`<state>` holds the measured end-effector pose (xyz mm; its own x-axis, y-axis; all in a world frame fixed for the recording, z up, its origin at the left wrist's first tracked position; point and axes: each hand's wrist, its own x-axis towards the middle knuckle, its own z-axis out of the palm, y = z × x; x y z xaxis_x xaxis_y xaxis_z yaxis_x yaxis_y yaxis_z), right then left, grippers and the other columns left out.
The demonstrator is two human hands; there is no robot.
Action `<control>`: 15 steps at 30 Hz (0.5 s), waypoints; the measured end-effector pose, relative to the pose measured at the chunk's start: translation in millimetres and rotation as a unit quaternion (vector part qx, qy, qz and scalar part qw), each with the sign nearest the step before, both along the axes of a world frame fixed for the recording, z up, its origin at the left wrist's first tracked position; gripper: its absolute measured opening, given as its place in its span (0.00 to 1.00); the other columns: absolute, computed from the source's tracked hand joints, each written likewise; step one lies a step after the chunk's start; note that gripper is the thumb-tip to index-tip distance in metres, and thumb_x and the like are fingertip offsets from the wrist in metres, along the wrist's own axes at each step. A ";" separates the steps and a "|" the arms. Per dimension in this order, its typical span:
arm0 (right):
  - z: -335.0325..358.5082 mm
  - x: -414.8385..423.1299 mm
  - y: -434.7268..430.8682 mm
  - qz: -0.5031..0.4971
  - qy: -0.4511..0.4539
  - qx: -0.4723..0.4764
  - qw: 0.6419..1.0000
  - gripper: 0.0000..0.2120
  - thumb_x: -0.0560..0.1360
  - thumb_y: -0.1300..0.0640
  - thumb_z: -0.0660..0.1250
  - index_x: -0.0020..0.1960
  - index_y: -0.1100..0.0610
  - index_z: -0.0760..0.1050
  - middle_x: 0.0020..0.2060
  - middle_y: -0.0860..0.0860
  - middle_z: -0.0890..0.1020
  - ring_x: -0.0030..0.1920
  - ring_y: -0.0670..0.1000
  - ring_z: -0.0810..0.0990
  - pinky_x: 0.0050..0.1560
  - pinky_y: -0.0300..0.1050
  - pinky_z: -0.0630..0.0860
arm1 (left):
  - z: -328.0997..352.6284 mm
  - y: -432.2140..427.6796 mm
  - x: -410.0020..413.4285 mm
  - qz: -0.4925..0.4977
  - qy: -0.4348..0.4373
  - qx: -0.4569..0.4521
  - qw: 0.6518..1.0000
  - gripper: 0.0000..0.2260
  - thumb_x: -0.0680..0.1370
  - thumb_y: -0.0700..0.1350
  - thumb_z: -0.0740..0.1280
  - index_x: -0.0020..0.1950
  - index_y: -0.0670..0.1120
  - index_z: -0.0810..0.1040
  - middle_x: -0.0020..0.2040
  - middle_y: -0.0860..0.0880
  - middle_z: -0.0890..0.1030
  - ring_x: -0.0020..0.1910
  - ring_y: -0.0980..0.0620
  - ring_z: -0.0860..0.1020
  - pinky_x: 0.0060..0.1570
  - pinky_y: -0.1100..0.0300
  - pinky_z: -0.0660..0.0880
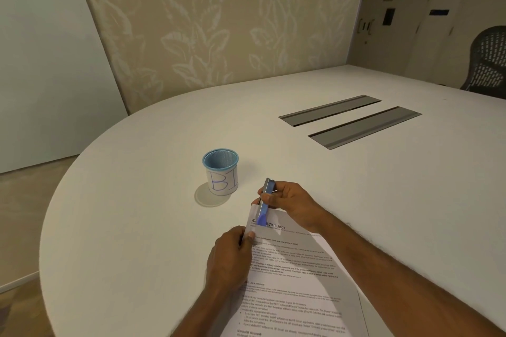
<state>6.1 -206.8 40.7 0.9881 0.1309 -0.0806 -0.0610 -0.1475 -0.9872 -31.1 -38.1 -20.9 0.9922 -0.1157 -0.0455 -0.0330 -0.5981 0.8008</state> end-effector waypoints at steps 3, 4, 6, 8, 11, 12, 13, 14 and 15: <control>-0.2 0.1 1.8 -0.006 0.001 0.015 1.000 0.09 0.77 0.56 0.64 0.51 0.62 0.76 0.45 0.52 0.85 0.34 0.46 0.85 0.33 0.34 0.78 | 0.1 0.0 0.1 0.000 -0.001 -0.004 1.000 0.10 0.80 0.56 0.60 0.50 0.54 0.79 0.46 0.58 0.84 0.39 0.53 0.84 0.41 0.59 0.83; -0.5 -0.2 2.1 -0.007 0.001 0.010 1.000 0.10 0.77 0.55 0.64 0.51 0.63 0.76 0.44 0.51 0.86 0.33 0.47 0.85 0.32 0.35 0.78 | -0.1 0.0 0.2 0.002 0.000 -0.006 1.000 0.10 0.80 0.56 0.60 0.50 0.54 0.79 0.46 0.58 0.84 0.39 0.53 0.84 0.42 0.58 0.83; -0.6 -1.5 2.6 -0.007 0.000 0.009 1.000 0.12 0.78 0.55 0.63 0.50 0.64 0.76 0.40 0.48 0.86 0.32 0.47 0.84 0.31 0.34 0.78 | 0.3 -0.2 0.2 0.003 0.001 -0.008 1.000 0.10 0.80 0.56 0.60 0.50 0.55 0.79 0.46 0.58 0.84 0.39 0.53 0.84 0.42 0.57 0.83; -0.5 -2.6 2.9 -0.007 -0.003 0.028 1.000 0.10 0.78 0.57 0.63 0.50 0.65 0.75 0.40 0.50 0.86 0.31 0.46 0.84 0.30 0.33 0.77 | 0.4 -0.5 -0.2 0.001 0.000 -0.005 1.000 0.10 0.80 0.56 0.60 0.50 0.54 0.79 0.46 0.58 0.84 0.39 0.53 0.84 0.41 0.59 0.83; -1.2 -2.2 4.5 -0.011 -0.009 0.049 0.999 0.08 0.78 0.59 0.62 0.50 0.64 0.74 0.47 0.57 0.83 0.32 0.45 0.84 0.31 0.32 0.77 | 1.3 -0.3 -0.7 0.003 0.000 -0.005 1.000 0.10 0.80 0.56 0.60 0.50 0.54 0.79 0.45 0.58 0.84 0.39 0.53 0.84 0.40 0.60 0.82; -2.4 -1.9 5.1 -0.014 -0.013 0.051 0.999 0.08 0.78 0.59 0.62 0.50 0.64 0.74 0.48 0.59 0.83 0.32 0.45 0.84 0.31 0.32 0.77 | 1.3 -0.3 -0.7 0.003 0.000 -0.006 1.000 0.10 0.80 0.56 0.60 0.50 0.54 0.79 0.45 0.58 0.84 0.39 0.53 0.84 0.41 0.59 0.83; -4.3 -1.0 5.4 -0.018 -0.017 0.052 0.998 0.08 0.78 0.59 0.62 0.51 0.64 0.74 0.49 0.60 0.83 0.32 0.45 0.84 0.31 0.32 0.77 | 1.0 -0.3 -0.5 0.002 0.001 -0.007 1.000 0.10 0.80 0.56 0.60 0.50 0.55 0.78 0.45 0.58 0.84 0.39 0.53 0.84 0.41 0.59 0.83; -6.4 -0.3 5.6 -0.022 -0.020 0.050 0.998 0.08 0.78 0.59 0.62 0.51 0.64 0.74 0.48 0.60 0.84 0.32 0.45 0.84 0.32 0.32 0.77 | 0.9 -0.5 -0.4 0.002 0.002 -0.006 1.000 0.10 0.80 0.56 0.60 0.50 0.55 0.78 0.45 0.58 0.84 0.39 0.53 0.84 0.41 0.58 0.83; -8.8 0.3 5.7 -0.027 -0.026 0.045 0.998 0.08 0.78 0.59 0.62 0.51 0.64 0.75 0.47 0.59 0.84 0.33 0.46 0.84 0.32 0.33 0.77 | 1.1 -1.0 -0.3 0.002 0.002 -0.003 1.000 0.10 0.80 0.57 0.60 0.50 0.55 0.78 0.45 0.58 0.84 0.39 0.53 0.84 0.41 0.58 0.83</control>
<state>6.3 -201.1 31.9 0.9965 0.0814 -0.0198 -0.0153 -0.0557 -0.9983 -31.4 -39.1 -19.8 0.9926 -0.1115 -0.0489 -0.0270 -0.5934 0.8045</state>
